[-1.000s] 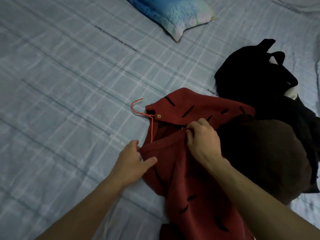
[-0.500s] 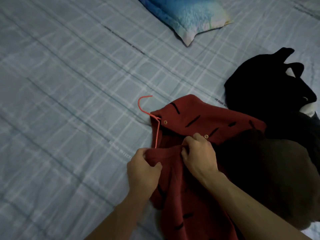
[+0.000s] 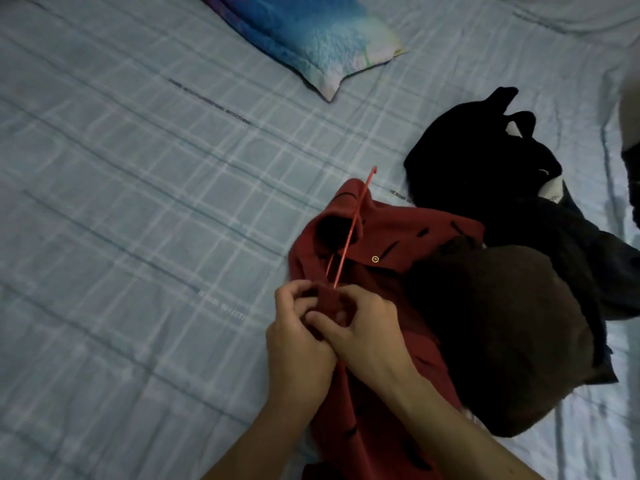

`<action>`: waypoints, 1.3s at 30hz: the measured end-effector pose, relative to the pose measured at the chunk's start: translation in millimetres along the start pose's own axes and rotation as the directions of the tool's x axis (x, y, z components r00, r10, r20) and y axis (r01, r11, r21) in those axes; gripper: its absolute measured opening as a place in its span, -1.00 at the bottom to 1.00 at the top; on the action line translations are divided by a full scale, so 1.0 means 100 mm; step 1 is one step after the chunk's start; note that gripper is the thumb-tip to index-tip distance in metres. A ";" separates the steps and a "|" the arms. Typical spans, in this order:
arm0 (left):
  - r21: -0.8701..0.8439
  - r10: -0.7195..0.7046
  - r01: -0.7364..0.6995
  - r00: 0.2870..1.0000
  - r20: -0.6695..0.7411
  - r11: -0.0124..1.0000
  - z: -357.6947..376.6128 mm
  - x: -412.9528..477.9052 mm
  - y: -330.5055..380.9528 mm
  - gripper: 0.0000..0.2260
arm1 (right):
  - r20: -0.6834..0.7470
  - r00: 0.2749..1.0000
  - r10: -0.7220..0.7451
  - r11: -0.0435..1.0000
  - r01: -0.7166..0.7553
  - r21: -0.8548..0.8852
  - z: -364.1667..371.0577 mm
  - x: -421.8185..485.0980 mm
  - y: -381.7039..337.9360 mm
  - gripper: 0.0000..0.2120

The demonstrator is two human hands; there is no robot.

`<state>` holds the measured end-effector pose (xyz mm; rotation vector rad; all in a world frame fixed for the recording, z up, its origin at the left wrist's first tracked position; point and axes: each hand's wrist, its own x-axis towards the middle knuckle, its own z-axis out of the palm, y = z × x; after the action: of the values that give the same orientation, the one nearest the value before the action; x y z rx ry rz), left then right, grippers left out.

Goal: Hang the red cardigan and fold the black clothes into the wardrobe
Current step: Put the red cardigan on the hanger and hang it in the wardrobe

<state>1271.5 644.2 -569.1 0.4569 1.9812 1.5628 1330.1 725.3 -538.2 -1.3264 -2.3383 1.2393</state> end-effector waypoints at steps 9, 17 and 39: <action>0.091 0.208 -0.250 0.921 0.330 0.964 -0.11 -0.01 0.29 -0.61 | -0.261 0.951 0.166 0.986 -0.155 0.063 -0.28 -0.16 0.03 -0.73; 0.398 0.554 -0.640 0.768 0.320 0.658 -0.22 1.26 1.04 -0.74 | -0.299 0.947 0.116 0.993 -0.108 0.044 -0.88 -0.37 -0.17 -0.53; 0.325 0.461 -0.902 0.426 0.778 0.284 0.66 2.05 1.29 -0.73 | -0.520 0.847 0.111 0.985 -0.162 -0.054 -1.71 -0.37 0.14 -0.87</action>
<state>1141.9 848.2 -501.2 2.2014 1.8539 0.6861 1448.3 797.8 -431.3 -1.6370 -1.9609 0.6809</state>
